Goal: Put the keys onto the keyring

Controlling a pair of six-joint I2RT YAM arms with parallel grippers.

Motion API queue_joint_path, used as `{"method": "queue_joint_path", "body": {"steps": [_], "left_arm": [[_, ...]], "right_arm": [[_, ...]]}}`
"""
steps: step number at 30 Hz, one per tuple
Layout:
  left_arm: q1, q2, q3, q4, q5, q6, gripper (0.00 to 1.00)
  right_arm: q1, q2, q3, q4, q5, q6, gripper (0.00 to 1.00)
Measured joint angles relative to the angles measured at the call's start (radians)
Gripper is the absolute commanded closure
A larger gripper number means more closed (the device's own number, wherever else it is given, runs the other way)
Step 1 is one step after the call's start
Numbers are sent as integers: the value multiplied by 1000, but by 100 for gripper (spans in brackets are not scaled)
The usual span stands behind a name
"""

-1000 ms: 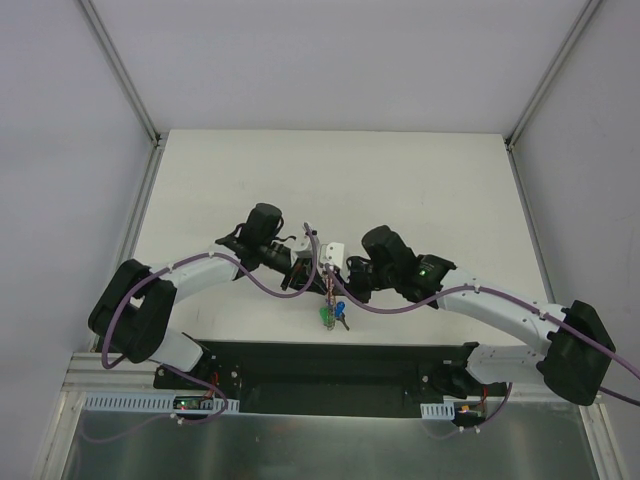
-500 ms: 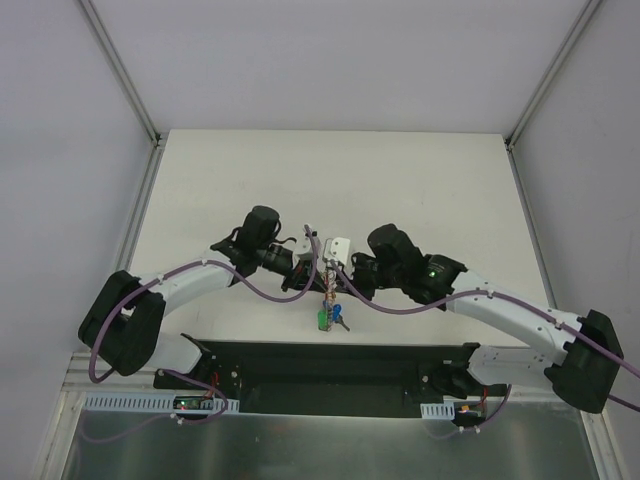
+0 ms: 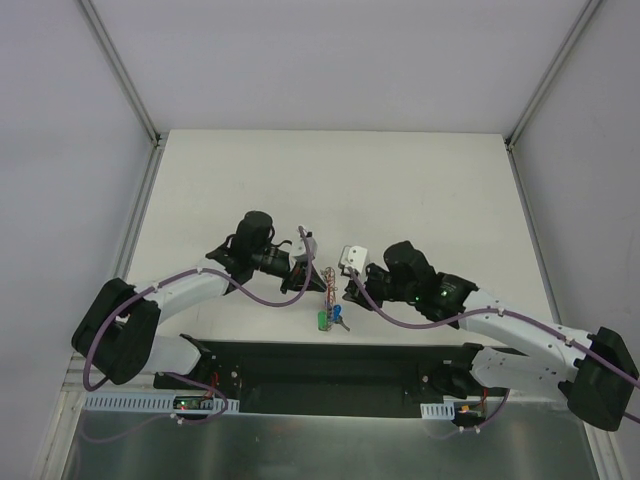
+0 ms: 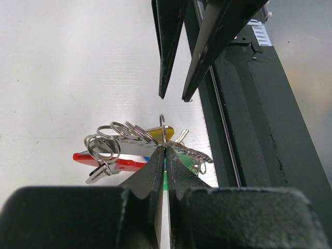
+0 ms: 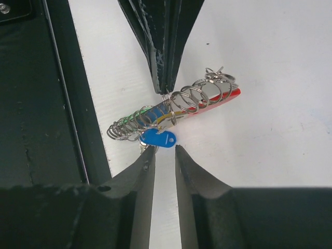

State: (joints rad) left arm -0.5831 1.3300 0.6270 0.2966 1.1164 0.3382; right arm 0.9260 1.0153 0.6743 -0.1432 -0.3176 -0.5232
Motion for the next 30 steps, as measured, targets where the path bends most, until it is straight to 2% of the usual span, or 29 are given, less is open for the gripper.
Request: {"method": "queue_joint_path", "body": {"steps": [7, 13, 30], "left_arm": [[0, -26, -15, 38, 0, -25, 100], [0, -29, -19, 55, 1, -38, 100], [0, -35, -21, 67, 1, -43, 100]], "right_arm": [[-21, 7, -83, 187, 10, 47, 76], [-58, 10, -102, 270, -10, 72, 76], [-84, 34, -102, 262, -79, 75, 77]]}}
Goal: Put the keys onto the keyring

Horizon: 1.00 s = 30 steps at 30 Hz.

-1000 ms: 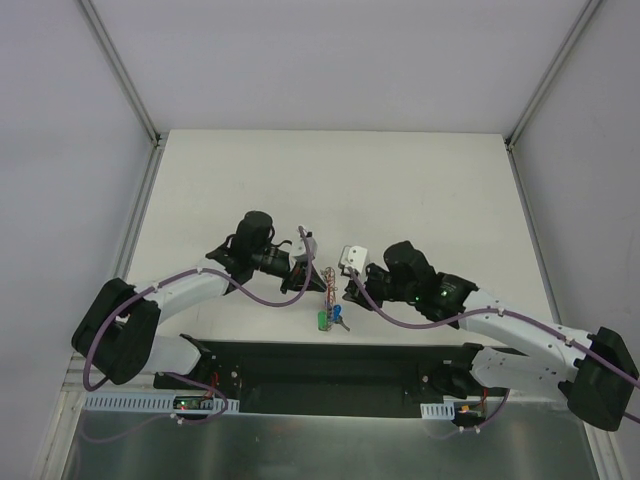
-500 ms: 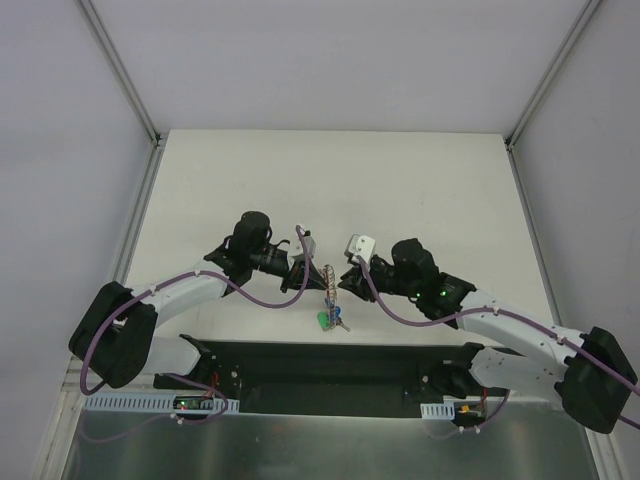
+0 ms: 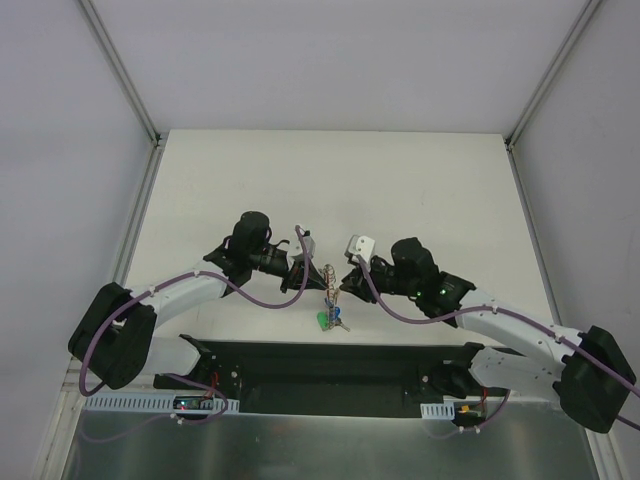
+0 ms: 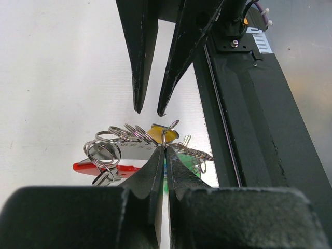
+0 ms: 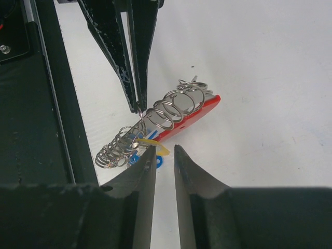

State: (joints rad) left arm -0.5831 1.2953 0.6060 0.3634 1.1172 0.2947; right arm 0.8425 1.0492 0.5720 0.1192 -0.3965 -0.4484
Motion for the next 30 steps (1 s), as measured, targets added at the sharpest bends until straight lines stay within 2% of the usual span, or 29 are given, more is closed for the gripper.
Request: {"method": "queue_joint_path", "body": {"steps": [14, 30], "left_arm": [[0, -5, -2, 31, -18, -47, 100], [0, -22, -17, 69, -51, -87, 100]], "right_arm": [[26, -72, 0, -27, 29, 18, 73], [132, -19, 43, -53, 187, 13, 73]]}}
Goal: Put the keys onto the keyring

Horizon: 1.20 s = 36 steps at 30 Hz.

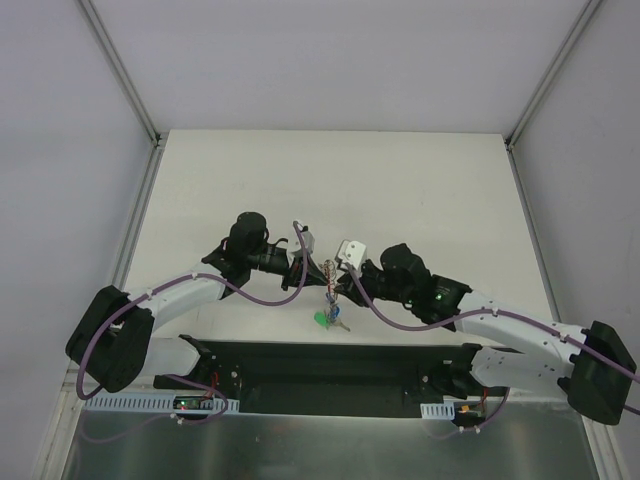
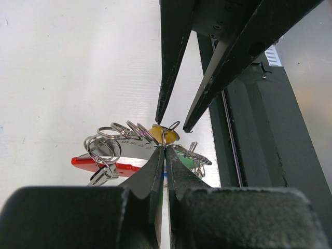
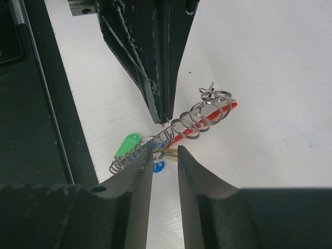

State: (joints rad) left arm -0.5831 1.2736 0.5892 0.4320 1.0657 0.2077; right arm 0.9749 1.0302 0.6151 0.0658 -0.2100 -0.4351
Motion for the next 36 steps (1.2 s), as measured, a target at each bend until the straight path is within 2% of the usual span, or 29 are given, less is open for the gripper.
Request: {"method": "queue_joint_path", "body": {"steps": [3, 5, 7, 18, 30, 31, 34, 36], "left_arm": [[0, 0, 0, 2, -2, -6, 100], [0, -2, -3, 6, -2, -9, 100], [0, -9, -10, 8, -5, -11, 100], [-4, -66, -90, 145, -85, -108, 100], [-97, -84, -235, 418, -273, -255, 100], [-98, -84, -246, 443, -283, -268, 89], [-99, -88, -261, 476, -298, -285, 66], [-99, -109, -261, 474, -309, -288, 61]], "right_arm": [[5, 18, 14, 0, 13, -3, 81], [6, 31, 21, 1, 17, -8, 93], [8, 40, 23, -1, 21, -14, 98], [27, 49, 26, 1, 42, -16, 99], [104, 86, 27, -3, 215, -23, 99], [108, 86, 27, -2, 226, -25, 99], [114, 82, 32, -10, 249, -41, 99], [114, 77, 42, -27, 255, -57, 99]]}}
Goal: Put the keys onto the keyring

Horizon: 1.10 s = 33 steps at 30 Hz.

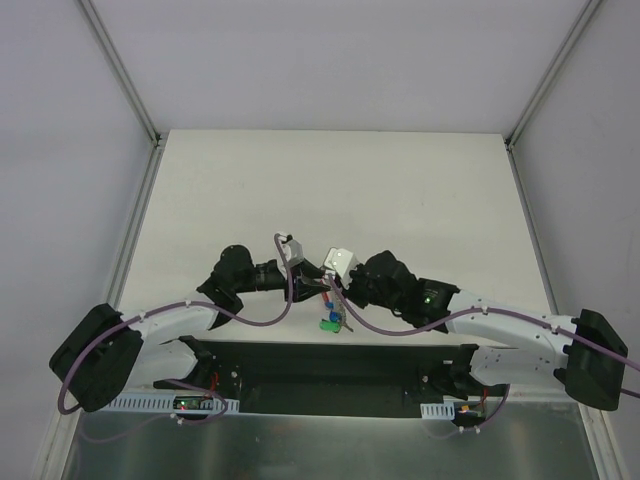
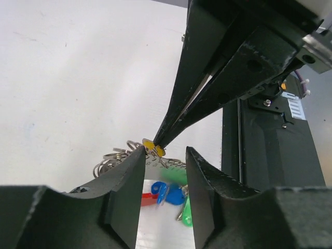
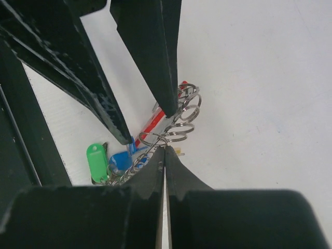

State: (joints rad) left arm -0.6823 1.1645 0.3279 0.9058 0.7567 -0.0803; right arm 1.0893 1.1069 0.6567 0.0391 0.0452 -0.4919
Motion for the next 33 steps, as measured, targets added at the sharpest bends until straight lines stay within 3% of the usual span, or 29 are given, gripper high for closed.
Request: {"method": "queue_joint_path", "body": {"steps": [5, 9, 11, 12, 19, 33], "left_arm": [[-6, -100, 8, -97, -8, 34, 51], [-5, -135, 54, -233, -7, 91, 50], [-5, -132, 82, -293, -6, 109, 55], [-5, -128, 98, -322, -2, 119, 65], [-8, -73, 140, -407, 4, 116, 77], [-105, -65, 143, -416, -238, -161, 80]], "right_arm": [[0, -9, 40, -76, -6, -44, 99], [0, -9, 64, -127, -16, -76, 99], [0, -8, 70, -143, -30, -87, 99], [0, -7, 74, -153, -36, -92, 99], [0, 2, 90, -174, -55, -104, 99], [0, 35, 103, -173, -55, -96, 99]]}}
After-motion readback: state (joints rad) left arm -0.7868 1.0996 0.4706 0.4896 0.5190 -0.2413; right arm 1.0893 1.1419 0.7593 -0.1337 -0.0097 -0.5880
